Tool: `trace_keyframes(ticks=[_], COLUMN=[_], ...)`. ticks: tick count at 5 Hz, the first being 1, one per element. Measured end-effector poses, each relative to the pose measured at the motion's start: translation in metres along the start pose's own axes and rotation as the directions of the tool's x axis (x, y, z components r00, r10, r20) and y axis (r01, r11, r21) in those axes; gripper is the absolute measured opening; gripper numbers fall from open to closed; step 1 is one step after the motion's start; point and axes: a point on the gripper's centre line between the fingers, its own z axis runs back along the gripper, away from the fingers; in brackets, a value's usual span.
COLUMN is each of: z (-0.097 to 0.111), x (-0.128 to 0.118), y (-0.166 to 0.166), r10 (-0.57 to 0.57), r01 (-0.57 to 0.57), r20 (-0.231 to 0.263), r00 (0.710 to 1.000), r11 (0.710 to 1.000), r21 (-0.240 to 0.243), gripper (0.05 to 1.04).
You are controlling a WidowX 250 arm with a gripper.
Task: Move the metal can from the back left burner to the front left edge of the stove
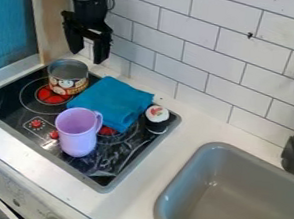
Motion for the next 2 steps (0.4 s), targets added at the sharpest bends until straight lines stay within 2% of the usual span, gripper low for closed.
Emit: trace_keyframes(ticks=[1, 2], z=[-0.009, -0.019], x=[0.000, -0.014], y=[0.000, 0.013], r10=[-0.002, 0.030], r01=[0.002, -0.030], r20=[0.011, -0.006], r00=[1.000, 1.000], r11=[1.000, 0.999], r21=[-0.026, -0.034], gripper=[1.003, 1.003])
